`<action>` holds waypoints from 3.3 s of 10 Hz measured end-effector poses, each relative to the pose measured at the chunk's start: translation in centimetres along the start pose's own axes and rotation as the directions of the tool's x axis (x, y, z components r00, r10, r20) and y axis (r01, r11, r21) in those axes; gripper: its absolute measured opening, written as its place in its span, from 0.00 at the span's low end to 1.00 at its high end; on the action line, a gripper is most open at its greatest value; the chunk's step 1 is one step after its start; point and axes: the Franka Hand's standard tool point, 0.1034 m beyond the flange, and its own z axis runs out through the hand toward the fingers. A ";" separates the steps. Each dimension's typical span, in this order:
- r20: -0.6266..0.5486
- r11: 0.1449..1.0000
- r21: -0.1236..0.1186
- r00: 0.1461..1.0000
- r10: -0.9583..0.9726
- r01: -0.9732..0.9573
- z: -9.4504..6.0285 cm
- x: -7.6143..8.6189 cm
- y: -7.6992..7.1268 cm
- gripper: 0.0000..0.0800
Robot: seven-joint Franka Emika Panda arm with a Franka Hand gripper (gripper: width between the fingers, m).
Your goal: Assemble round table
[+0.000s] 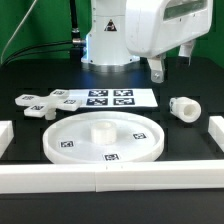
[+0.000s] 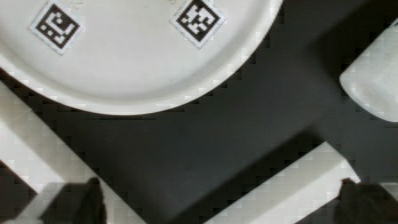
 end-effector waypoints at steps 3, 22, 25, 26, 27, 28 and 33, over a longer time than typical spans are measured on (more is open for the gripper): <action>0.000 1.000 0.000 1.000 0.000 0.000 0.0 0.0 0.0 0.81; 0.006 0.980 0.036 0.980 -0.198 0.198 9.8 -8.6 5.8 0.81; 0.009 0.979 0.044 0.980 -0.197 0.197 10.1 -8.9 5.5 0.81; 0.009 0.979 0.045 0.980 -0.197 0.197 10.2 -8.9 5.5 0.78; 0.009 0.979 0.045 0.980 -0.197 0.197 10.2 -8.9 5.5 0.78; 0.009 0.979 0.045 0.980 -0.197 0.197 10.2 -8.9 5.5 0.55; 0.009 0.979 0.044 0.979 -0.202 0.201 10.1 -8.6 5.5 0.50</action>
Offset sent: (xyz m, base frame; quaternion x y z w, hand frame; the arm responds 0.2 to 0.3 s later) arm 0.0000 0.0000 0.0000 0.0000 0.0000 0.0000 1.0000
